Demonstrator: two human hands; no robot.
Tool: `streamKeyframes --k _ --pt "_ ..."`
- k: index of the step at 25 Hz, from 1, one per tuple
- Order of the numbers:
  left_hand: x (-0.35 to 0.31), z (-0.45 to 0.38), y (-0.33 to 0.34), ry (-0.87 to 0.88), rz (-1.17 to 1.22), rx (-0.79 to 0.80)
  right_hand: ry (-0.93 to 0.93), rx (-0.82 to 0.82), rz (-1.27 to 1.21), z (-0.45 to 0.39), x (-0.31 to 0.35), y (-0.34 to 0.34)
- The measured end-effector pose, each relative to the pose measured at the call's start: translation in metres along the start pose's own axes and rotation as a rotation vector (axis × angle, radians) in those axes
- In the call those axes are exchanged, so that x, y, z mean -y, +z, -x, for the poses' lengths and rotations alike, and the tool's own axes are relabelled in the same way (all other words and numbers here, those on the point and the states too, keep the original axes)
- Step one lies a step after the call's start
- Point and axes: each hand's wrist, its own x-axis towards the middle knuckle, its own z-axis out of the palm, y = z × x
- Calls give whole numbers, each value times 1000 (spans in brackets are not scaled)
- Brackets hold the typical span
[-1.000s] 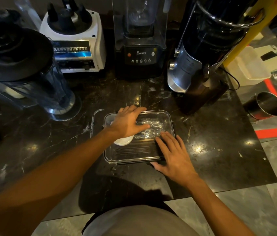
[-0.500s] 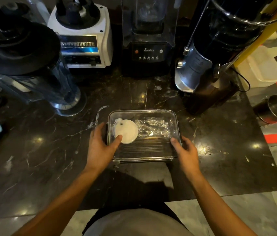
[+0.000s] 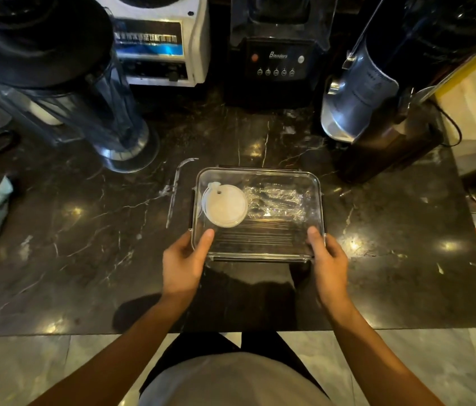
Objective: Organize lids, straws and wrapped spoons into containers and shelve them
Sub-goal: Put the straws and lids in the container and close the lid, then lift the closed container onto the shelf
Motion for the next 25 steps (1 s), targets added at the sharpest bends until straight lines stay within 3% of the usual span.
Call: streamKeyframes --k 6,11,25 --pt "1 3 5 -11 -40 47 25 27 16 0 5 -3" --pt "-31 -5 11 60 3 12 -72 45 42 -2 42 6" --pt "-223 -5 21 561 89 18 -646 38 150 20 226 36"
